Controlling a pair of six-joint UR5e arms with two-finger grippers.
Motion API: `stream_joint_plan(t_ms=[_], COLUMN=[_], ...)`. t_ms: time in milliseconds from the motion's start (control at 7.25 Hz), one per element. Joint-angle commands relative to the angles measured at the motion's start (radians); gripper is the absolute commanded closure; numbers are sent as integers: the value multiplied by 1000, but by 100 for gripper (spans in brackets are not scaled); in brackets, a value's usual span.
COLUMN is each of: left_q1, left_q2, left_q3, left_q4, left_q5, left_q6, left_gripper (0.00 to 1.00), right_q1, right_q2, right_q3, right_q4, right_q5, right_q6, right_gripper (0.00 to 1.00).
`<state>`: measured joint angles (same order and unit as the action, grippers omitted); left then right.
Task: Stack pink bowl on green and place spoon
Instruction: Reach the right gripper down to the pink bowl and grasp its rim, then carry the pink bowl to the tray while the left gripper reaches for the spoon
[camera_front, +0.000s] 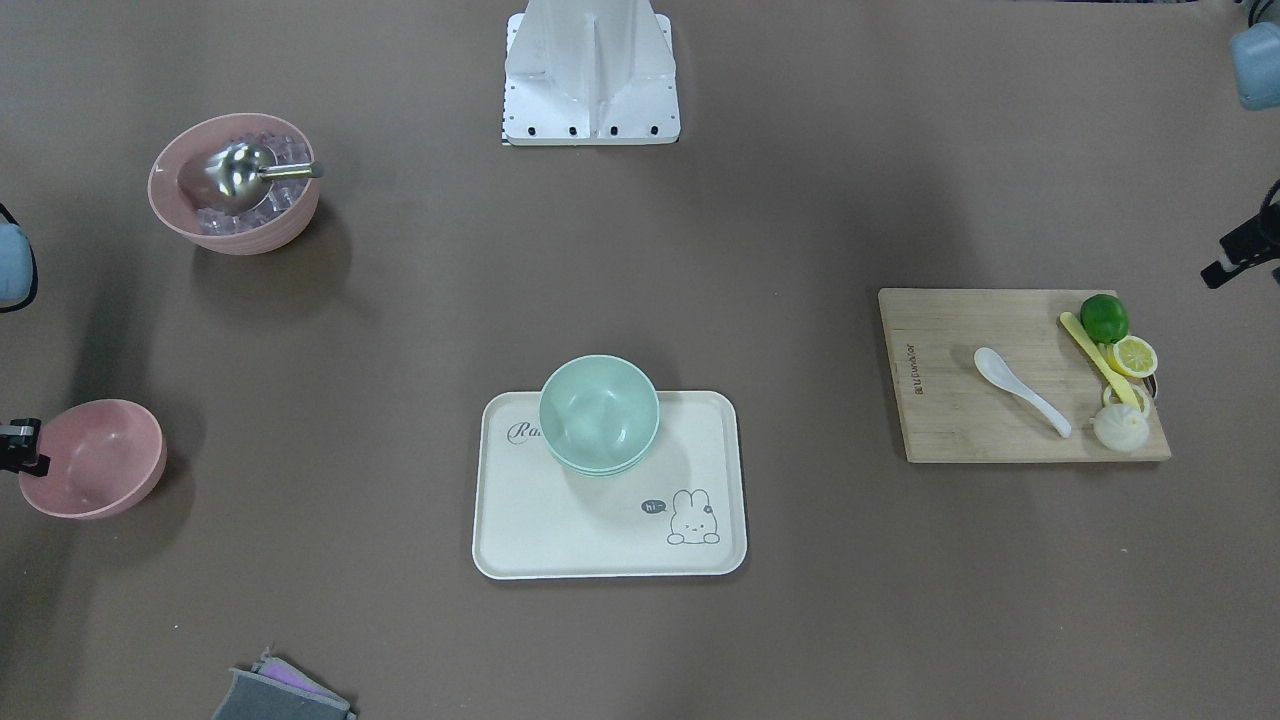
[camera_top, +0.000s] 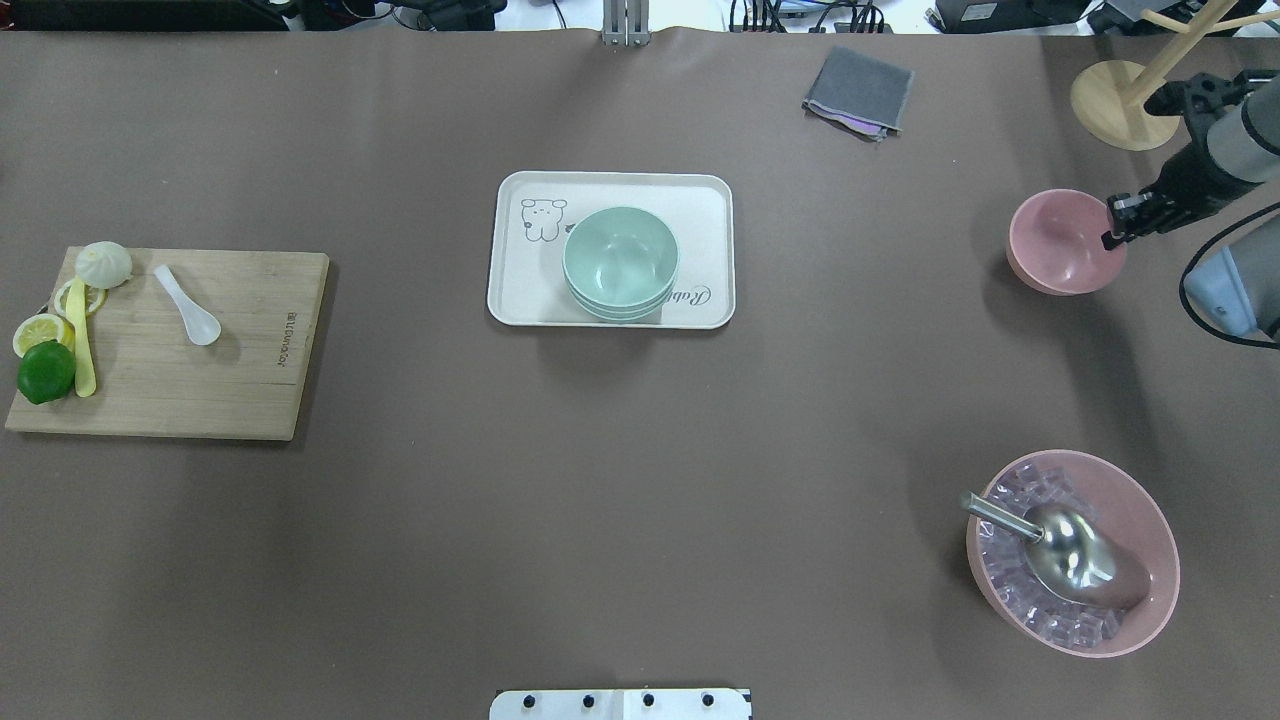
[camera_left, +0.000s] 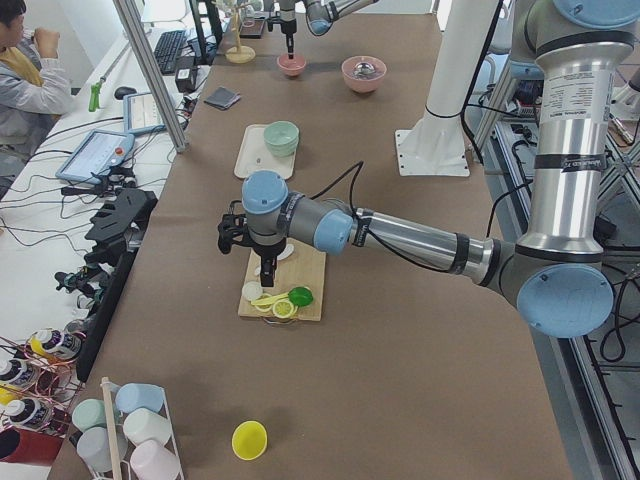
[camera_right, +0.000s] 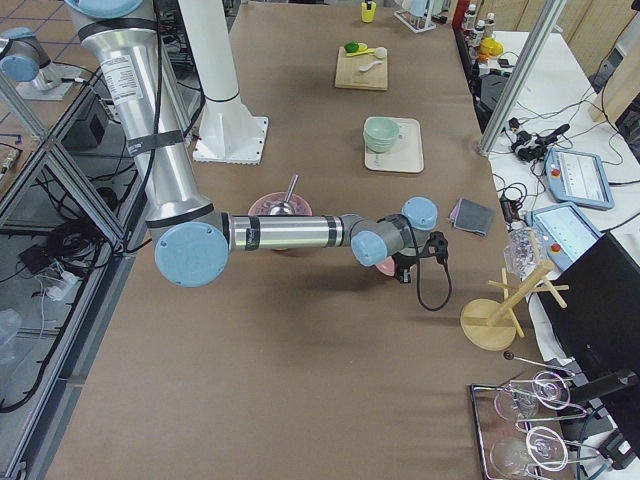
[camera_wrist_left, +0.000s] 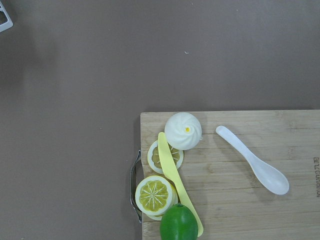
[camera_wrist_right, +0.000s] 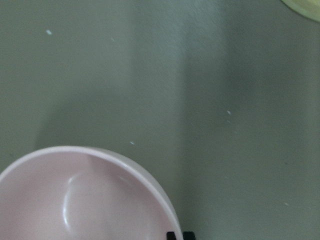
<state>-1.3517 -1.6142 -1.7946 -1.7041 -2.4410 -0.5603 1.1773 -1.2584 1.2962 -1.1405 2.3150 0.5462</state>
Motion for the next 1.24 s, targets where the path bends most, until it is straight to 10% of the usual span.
stream_joint_plan(t_ms=[0, 1103], left_q1=[126, 336], left_q2=[-88, -205], left_q3=[15, 299], left_q4=[-34, -132], left_q5=[14, 211], left_q6=[-278, -494], left_gripper=[2, 30], right_q1=[-74, -315], right_q2=[111, 436], right_q3=[58, 120], right_q4=[2, 1], right_q5=[0, -150], right_q6=[314, 975], right_gripper=[100, 100])
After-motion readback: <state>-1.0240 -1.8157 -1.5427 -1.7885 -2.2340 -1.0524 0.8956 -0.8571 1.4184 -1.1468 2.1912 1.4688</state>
